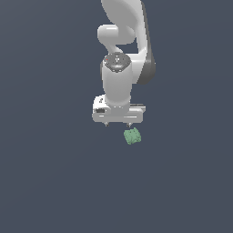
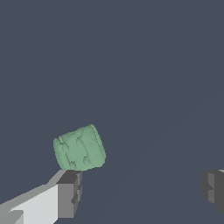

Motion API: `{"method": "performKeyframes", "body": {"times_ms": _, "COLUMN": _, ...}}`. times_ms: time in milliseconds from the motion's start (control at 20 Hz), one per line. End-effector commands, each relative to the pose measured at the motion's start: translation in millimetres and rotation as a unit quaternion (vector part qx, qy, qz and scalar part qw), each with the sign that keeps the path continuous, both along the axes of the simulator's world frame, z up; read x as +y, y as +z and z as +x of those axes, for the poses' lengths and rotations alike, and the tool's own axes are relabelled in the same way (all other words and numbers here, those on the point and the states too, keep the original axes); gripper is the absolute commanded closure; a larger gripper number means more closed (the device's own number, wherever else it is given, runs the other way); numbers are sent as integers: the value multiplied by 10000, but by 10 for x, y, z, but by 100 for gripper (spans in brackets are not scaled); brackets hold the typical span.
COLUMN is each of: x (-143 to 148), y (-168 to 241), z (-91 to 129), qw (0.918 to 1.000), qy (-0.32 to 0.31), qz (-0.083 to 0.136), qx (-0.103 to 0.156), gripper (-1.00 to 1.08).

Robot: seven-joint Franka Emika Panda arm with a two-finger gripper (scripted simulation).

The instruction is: Pick up the object and move it to a goal position.

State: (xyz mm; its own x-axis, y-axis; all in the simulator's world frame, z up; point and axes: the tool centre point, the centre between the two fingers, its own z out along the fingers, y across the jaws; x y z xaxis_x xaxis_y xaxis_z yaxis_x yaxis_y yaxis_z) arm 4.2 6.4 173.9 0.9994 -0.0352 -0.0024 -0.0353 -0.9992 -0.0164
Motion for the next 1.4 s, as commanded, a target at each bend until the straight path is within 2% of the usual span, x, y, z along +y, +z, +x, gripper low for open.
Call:
{"method": "performKeyframes", "body": {"times_ms": 0, "x": 0, "y": 0, "z": 0, "qw": 10000, "qy": 0, "qz": 0, "qx": 0, "gripper": -92}}
{"method": "performKeyframes", "body": {"times_ms": 450, "x": -133, "y": -157, "z": -103, "qw": 9991, "qy": -351, "qz": 102, "qx": 196, "gripper": -92}}
{"method": "performKeyframes", "body": {"times_ms": 700, "x": -122, "y": -161, "z": -100, "qw": 9992, "qy": -324, "qz": 97, "qx": 190, "gripper": -92}}
{"method": "performKeyframes", "body": {"times_ms": 1100, "x": 196, "y": -411, "z": -111, "qw": 9990, "qy": 437, "qz": 6, "qx": 119, "gripper": -92}}
{"method": "performKeyframes", "body": {"times_ms": 1350, "x": 544, "y": -663, "z": -153, "qw": 9922, "qy": 1242, "qz": -56, "qx": 39, "gripper": -92}}
